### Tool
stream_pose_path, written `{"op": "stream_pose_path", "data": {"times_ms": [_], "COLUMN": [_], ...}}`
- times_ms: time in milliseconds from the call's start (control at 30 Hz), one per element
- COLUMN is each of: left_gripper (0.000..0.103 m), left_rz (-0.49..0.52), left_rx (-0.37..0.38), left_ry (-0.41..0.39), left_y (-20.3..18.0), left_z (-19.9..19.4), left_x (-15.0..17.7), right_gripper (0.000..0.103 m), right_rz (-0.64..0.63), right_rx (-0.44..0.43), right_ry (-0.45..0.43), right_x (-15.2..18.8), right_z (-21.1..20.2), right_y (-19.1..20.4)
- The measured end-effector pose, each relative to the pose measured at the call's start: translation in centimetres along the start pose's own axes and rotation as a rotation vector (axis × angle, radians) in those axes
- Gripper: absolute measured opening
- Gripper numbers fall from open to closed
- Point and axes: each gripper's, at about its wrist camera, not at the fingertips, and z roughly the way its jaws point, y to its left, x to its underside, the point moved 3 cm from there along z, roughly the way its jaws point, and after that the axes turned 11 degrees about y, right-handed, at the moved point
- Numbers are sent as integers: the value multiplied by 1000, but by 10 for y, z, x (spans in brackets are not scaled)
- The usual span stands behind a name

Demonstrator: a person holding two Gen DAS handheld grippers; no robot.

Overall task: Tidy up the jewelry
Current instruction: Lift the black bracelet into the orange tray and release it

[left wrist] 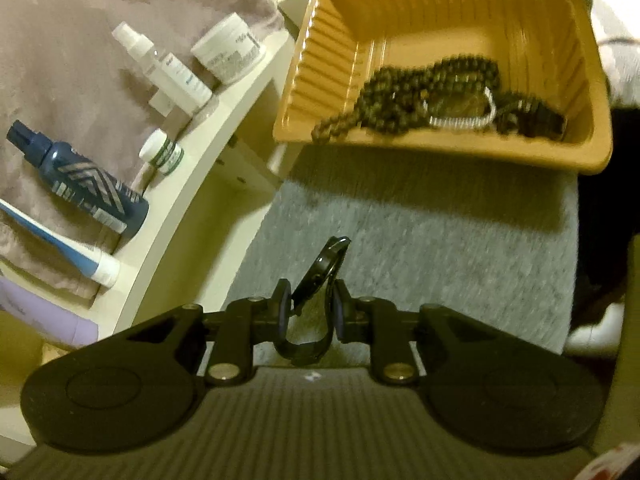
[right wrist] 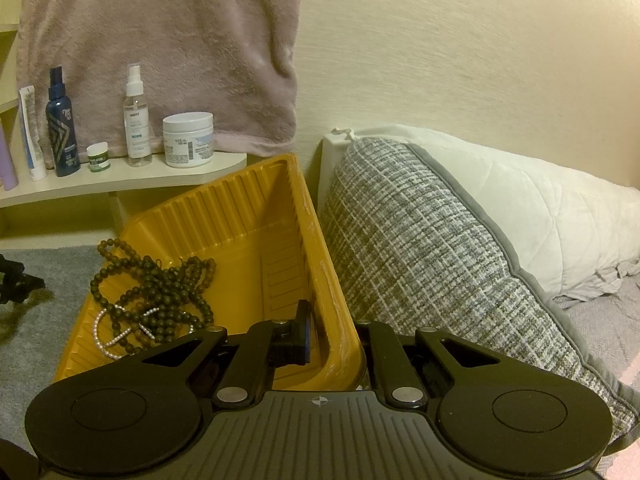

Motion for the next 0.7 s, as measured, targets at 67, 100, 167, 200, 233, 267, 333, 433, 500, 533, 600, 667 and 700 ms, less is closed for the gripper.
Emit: {"op": "stream_pose_path", "data": {"times_ms": [67,100,167,200,233,267,333,433,500,533,600,667,700], "left_gripper": [19,19,19,19,19,19,19,19,19,19,19,19,19], "left_rz": [-13,-19,-32,-39,-47,-54,-74,-104,-121,-125,-134,-141,-142], "left_rx": [11,18,34,42,52,63,86,126,157,172,202,233,247], "left_ry": [-18,-28,-49,-57,-66,-76,-94,-126,-149,-159,-178,-196,-202], "left_y": [-2,-2,-3,-4,-5,-5,-7,-11,-15,-17,-24,-32,-36], "left_z": [-5,-7,-12,-13,-16,-17,-22,-29,-34,-36,-39,-40,-40], "left_x": [-5,-8,-15,-18,-21,-24,-31,-41,-50,-54,-64,-75,-79], "right_gripper": [9,9,9,9,9,9,9,9,9,9,9,9,9], "right_rz": [-1,0,0,-2,-1,0,0,0,2,2,3,4,4], "right_rx": [-1,-1,-2,-1,-1,-3,-4,-4,-6,-6,-7,-9,-9], "right_ry": [-1,0,-1,-1,-1,-1,-1,-1,-2,-2,-2,-3,-3], "right_x": [-1,-1,-1,-1,-1,-2,-2,-2,-3,-3,-3,-3,-2], "right_z": [-1,-1,-1,-1,-1,-1,-1,-1,-2,-2,-1,-1,-1], "right_y": [1,1,2,1,1,2,2,2,2,3,2,2,2]}}
